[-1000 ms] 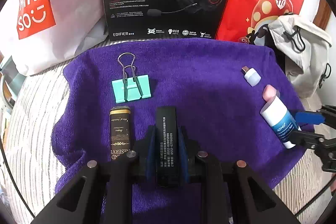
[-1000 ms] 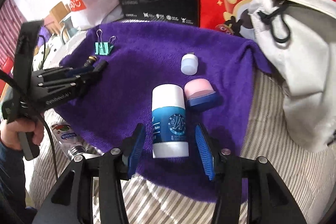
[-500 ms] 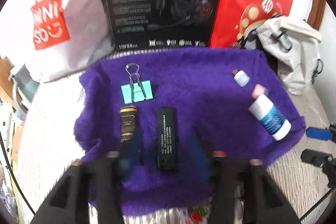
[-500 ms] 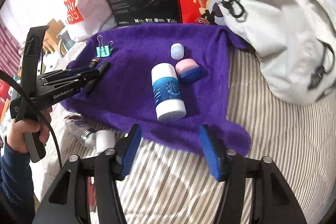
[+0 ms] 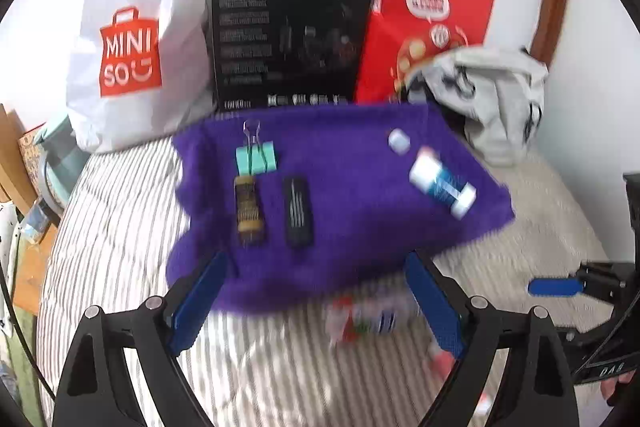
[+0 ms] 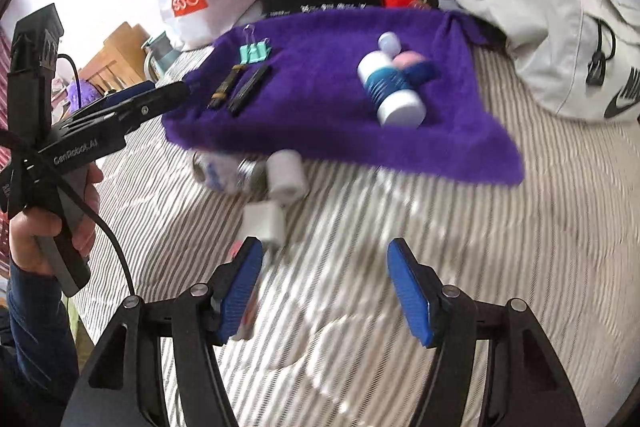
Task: Organize rigid objects
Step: 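Open the left tool releasing the case beside the Grand Reserve bottle, then move the left tool to the clear candy bottle and close on it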
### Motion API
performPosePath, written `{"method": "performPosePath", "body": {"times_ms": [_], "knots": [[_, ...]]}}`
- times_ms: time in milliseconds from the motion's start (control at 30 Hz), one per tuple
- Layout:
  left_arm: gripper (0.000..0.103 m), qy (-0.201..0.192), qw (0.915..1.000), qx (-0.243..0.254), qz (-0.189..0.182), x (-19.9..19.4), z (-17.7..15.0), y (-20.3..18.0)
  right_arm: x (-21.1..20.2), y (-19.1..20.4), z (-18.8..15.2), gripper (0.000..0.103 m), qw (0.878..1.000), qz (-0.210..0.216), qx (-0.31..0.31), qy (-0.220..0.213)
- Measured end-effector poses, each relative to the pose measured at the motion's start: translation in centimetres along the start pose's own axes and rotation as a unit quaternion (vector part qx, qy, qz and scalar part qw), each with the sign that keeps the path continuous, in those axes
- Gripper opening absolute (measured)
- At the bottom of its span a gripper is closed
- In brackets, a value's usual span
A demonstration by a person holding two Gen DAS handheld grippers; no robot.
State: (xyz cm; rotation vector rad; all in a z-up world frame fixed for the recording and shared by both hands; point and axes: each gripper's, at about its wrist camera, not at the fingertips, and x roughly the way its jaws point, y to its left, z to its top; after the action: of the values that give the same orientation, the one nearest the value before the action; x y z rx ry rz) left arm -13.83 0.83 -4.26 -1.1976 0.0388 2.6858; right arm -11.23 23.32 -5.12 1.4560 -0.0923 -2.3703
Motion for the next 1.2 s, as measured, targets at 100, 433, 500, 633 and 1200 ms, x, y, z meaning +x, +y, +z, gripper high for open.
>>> {"method": "performPosePath", "body": {"times_ms": [100, 433, 500, 633, 1200], "knots": [[0.091, 0.009, 0.9997, -0.004, 0.024, -0.6, -1.7, 0.9, -0.1, 1.0, -1.0, 0.065, 1.0, 0.008, 0.011, -0.021], [0.091, 0.029, 0.997, -0.068, 0.023, -1.3, -4.5, 5.8, 3.7, 3.0, 3.5, 0.065, 0.993, -0.105, 0.003, -0.051], [0.091, 0.031, 0.9969, -0.07, 0.021, -1.1, -4.7, 6.1, 4.2, 3.2, 3.9, 0.065, 0.993, -0.109, 0.004, -0.049], [0.091, 0.04, 0.9962, -0.077, 0.015, -0.4, -5.0, 6.7, 5.2, 4.2, 4.3, 0.065, 0.99, -0.129, -0.013, -0.051], [0.091, 0.057, 0.9908, -0.122, -0.004, 0.0, -6.5, 9.1, 5.8, 9.4, 2.2, 0.064, 0.996, -0.045, -0.07, -0.02]]}}
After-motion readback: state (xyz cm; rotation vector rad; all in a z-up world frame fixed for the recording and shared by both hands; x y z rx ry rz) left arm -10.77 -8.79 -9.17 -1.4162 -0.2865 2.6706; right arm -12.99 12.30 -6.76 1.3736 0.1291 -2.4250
